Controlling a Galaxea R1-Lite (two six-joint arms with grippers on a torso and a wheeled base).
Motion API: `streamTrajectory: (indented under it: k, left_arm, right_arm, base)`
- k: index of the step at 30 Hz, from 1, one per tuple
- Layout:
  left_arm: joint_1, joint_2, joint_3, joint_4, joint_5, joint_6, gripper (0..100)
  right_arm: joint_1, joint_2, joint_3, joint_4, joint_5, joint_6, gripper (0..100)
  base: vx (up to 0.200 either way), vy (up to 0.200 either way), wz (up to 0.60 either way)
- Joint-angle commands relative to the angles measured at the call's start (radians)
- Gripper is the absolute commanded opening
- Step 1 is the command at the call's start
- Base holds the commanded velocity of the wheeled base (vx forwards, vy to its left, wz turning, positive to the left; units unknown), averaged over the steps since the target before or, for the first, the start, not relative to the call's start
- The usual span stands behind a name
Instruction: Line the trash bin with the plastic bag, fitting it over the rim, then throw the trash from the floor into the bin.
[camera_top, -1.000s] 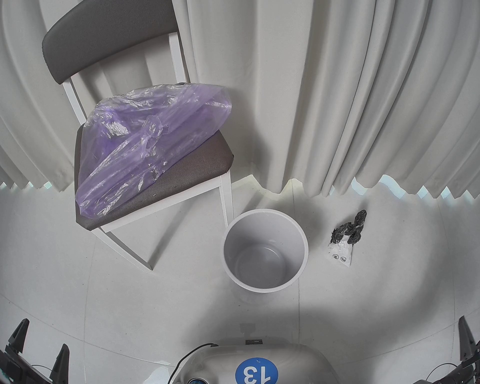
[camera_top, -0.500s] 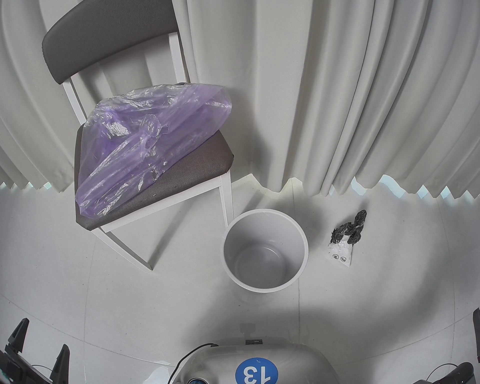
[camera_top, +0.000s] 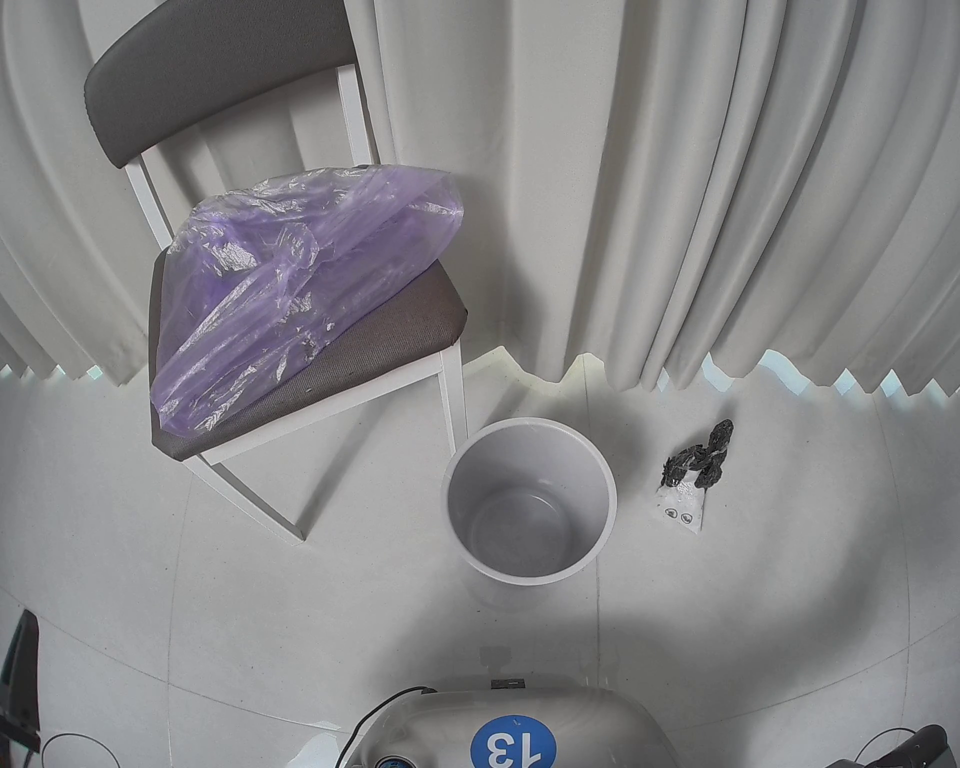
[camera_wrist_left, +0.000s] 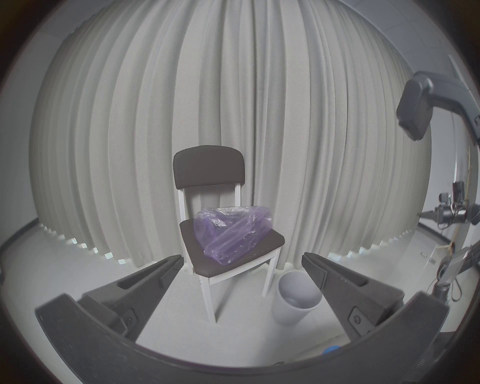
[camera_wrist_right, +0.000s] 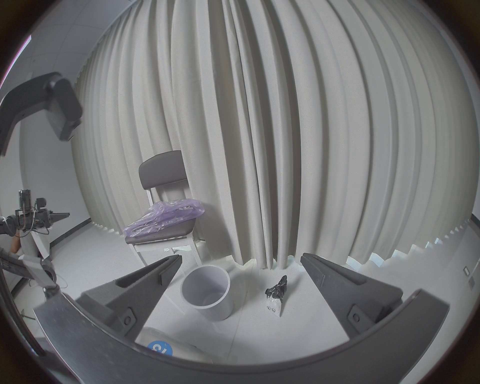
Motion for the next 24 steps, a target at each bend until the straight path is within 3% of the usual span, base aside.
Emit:
streamTrajectory:
  k: [1,6,10,16,24]
  left_arm:
    - [0.001,0.29,-0.164,0.008,0.082,0.134,100]
    - [-0.001,0.367,-0.202,0.008,0.109,0.211,100]
    - [0.002,0.529,-0.29,0.034,0.117,0.269,100]
    - [-0.008,0.689,-0.403,0.063,0.171,0.327,100]
    - [-0.027,0.88,-0.42,0.052,0.238,0.398,100]
  right_arm:
    - [-0.022,0.213,-0.124,-0.051,-0.008,0.031,100]
    - [0.017,0.281,-0.172,-0.072,-0.005,0.026,100]
    - [0.119,0.43,-0.294,-0.12,-0.022,0.011,100]
    - [0.132,0.473,-0.288,-0.134,-0.022,0.028,100]
    - [0.141,0.488,-0.254,-0.158,-0.022,0.031,100]
  base:
    - [0.0,0.0,0.0]
    - [0.0,0.0,0.0]
    - [0.0,0.0,0.0]
    - [0.0,0.0,0.0]
    - [0.0,0.0,0.0]
